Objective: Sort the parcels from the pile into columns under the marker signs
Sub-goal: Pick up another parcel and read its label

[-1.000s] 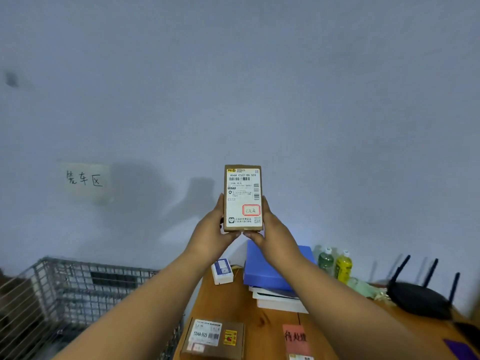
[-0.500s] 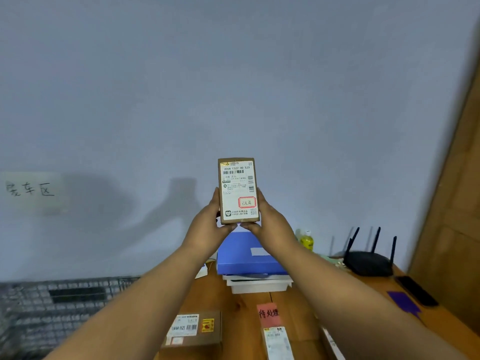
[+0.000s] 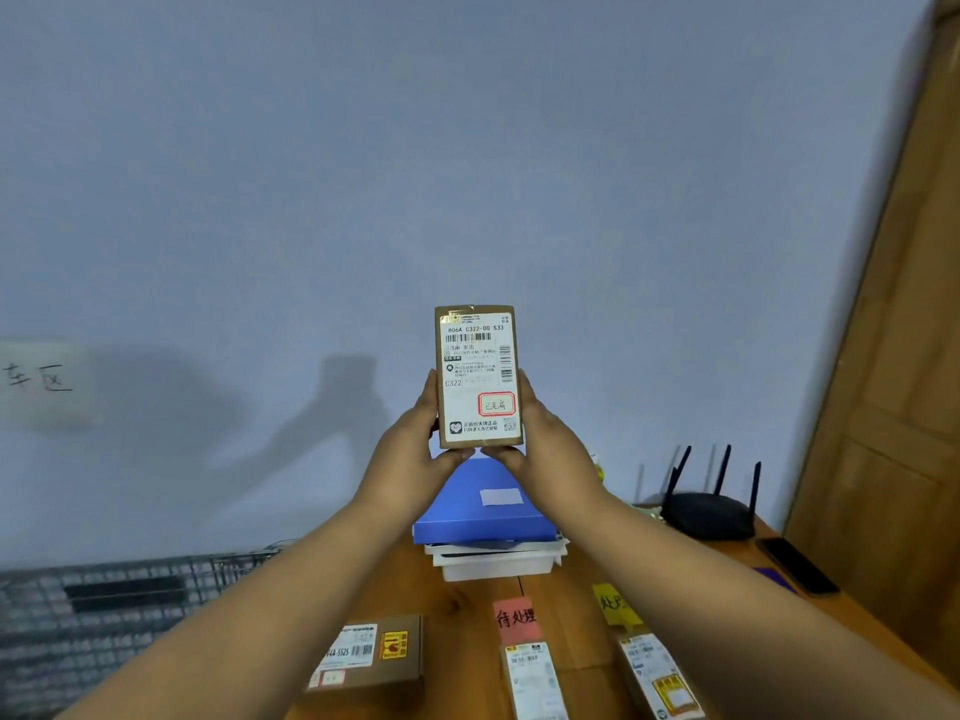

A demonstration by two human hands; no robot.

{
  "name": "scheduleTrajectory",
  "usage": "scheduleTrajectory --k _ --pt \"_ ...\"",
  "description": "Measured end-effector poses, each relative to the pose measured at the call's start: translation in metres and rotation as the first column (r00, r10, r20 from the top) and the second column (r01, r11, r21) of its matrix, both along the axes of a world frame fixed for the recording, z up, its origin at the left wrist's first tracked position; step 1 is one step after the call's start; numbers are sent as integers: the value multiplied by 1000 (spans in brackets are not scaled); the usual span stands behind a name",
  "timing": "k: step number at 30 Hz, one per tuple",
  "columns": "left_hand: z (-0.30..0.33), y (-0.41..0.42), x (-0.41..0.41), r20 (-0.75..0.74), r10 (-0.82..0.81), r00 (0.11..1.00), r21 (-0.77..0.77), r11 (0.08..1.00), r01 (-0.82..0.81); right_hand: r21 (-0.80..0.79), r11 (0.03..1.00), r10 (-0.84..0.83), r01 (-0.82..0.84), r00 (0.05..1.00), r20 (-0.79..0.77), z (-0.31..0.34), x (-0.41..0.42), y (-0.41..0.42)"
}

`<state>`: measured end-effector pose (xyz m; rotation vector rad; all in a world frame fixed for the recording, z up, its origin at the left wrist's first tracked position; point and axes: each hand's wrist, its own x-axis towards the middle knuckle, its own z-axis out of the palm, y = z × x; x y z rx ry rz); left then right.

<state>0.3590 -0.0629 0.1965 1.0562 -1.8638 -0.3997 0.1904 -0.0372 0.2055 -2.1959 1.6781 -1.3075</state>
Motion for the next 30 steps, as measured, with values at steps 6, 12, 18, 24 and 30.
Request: scheduleTrajectory --k 6,12,18,24,30 --pt "10 3 7 7 -16 1000 -28 999 17 -19 1000 16 -16 1000 11 7 5 2" --pt "9 4 2 29 -11 1000 -4 1000 11 3 1000 12 -12 1000 -1 6 -2 3" --pt "13 -8 -21 73 -49 996 83 996 43 104 994 -12 12 1000 -5 6 -23 -4" --pt "12 -14 -59 135 -78 988 209 977 48 215 973 -80 87 996 -42 0 -62 -5" --pt "8 2 -115 138 -125 983 296 952 79 312 947 -69 79 997 -42 -4 -120 14"
